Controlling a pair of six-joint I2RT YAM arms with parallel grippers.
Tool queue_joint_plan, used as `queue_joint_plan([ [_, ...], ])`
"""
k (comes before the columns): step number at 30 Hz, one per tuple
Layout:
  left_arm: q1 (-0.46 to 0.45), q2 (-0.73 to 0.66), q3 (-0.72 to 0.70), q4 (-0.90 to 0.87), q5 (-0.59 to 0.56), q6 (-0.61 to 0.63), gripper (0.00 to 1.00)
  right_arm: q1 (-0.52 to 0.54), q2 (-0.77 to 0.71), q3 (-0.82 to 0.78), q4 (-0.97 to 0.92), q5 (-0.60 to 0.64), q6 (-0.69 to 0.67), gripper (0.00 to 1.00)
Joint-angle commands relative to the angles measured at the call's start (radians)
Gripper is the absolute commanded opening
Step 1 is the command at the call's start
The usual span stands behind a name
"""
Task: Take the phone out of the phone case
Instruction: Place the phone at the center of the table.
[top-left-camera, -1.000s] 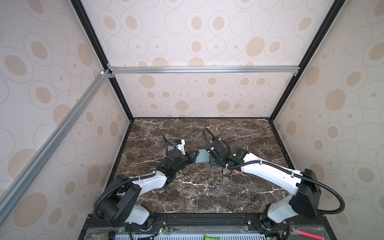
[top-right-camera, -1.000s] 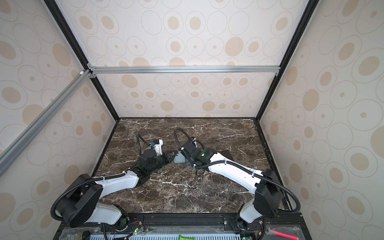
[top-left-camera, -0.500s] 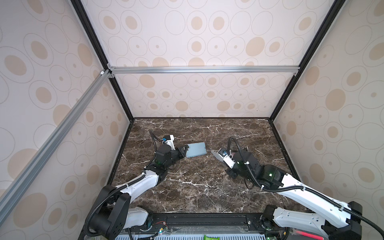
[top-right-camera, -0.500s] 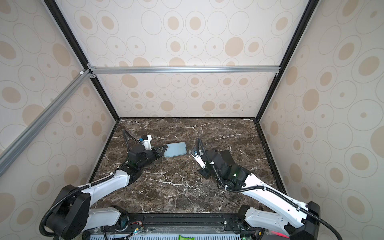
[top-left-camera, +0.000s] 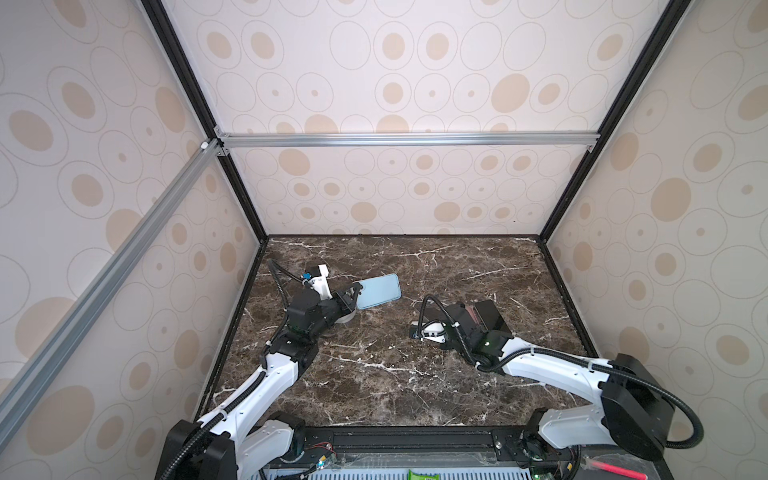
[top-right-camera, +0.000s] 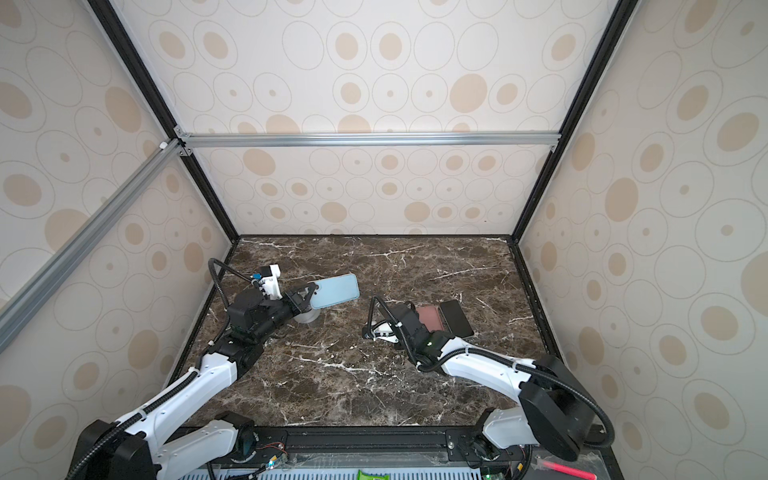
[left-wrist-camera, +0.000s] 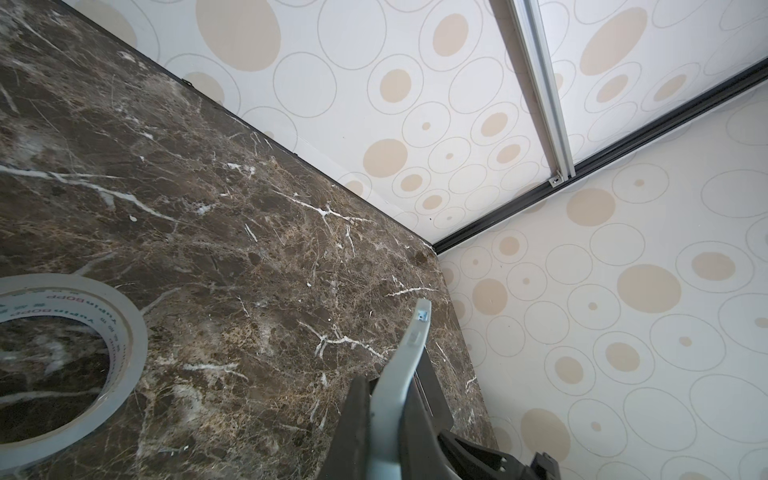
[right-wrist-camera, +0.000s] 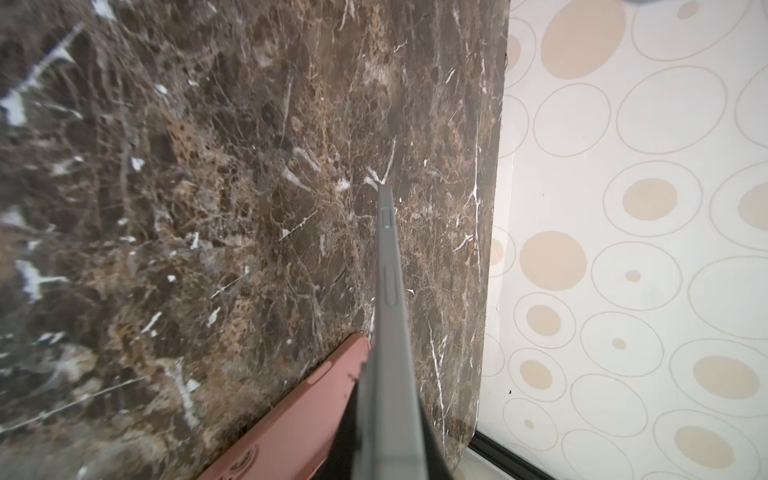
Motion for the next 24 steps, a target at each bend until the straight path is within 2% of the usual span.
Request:
queue_joint_plan([
  [1,0.01,-0.022,-0.016,-0.01,0.021,0.004,0.0,-0.019,0.061,-0.007,0.164,0.039,-0.104,0.0],
  [9,0.011,-0.034,-0.035,-0.011,0.026,0.005,0.0,-0.021,0.134,-0.046,0.175,0.054,-0.095,0.02],
  [15,0.011,-0.019,-0.068,0.038,0.054,-0.021,0.0,0.002,0.113,-0.092,0.091,0.048,-0.059,0.18],
  [19,0.012,-0.022,-0.09,0.047,0.057,-0.024,0.0,0.026,0.089,-0.142,0.081,0.062,-0.03,0.37],
  [24,0.011,-0.013,-0.093,0.059,0.064,-0.028,0.0,0.049,0.081,-0.16,0.054,0.068,0.005,0.43],
])
